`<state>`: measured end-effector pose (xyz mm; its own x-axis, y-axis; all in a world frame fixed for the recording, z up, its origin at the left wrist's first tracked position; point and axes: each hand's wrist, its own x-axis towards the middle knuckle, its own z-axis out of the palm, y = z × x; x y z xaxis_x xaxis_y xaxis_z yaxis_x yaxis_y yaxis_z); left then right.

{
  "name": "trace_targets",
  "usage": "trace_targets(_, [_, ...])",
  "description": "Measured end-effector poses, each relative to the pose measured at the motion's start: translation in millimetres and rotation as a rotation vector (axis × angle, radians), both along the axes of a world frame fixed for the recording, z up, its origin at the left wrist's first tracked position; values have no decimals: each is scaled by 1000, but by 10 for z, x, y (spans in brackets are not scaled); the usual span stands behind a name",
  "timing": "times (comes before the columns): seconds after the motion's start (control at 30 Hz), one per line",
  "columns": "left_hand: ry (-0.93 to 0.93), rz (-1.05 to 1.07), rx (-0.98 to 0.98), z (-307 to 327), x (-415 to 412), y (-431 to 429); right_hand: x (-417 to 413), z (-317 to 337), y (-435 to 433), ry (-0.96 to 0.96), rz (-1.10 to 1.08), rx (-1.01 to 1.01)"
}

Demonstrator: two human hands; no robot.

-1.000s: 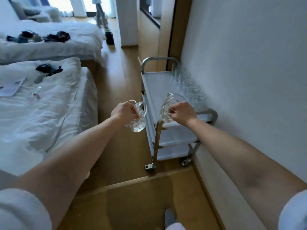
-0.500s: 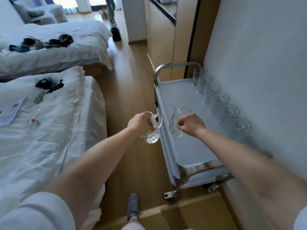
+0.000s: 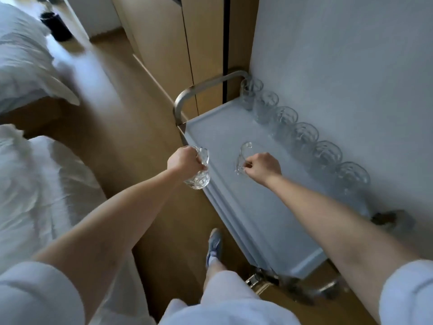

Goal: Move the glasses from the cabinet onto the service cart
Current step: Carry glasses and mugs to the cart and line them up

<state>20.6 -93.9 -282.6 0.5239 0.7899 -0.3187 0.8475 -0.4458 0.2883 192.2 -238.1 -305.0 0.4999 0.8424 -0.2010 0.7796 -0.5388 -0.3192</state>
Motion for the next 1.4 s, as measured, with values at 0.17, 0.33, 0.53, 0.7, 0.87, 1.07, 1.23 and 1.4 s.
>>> trace_targets(0.17, [18,-28,30,-204,617,605,589,-90,676,20,-107,56])
trace_targets(0.33, [38,-12,21,-348,1160,1060,960,-227,1125,14,-76,3])
trace_targets(0.53, [5,0,-27,-522,1614,1328,1068,-480,1269,21,-30,-92])
trace_targets(0.7, [25,-113,-66,-643,1958,1439,1058,-576,1322,-33,-13,-137])
trace_targets(0.87, [11,-224,-71,-753,2166,1519,1012,-583,1535,-16,-157,-142])
trace_targets(1.07, [-10,-339,-86,-818,2422,1761,805,-641,1850,16,-367,-125])
trace_targets(1.23, [-56,-433,-208,-926,2563,1936,693,-724,1946,-2,-478,-90])
trace_targets(1.4, [-9,-583,-399,-943,2492,2028,646,-807,1977,-56,-572,-49])
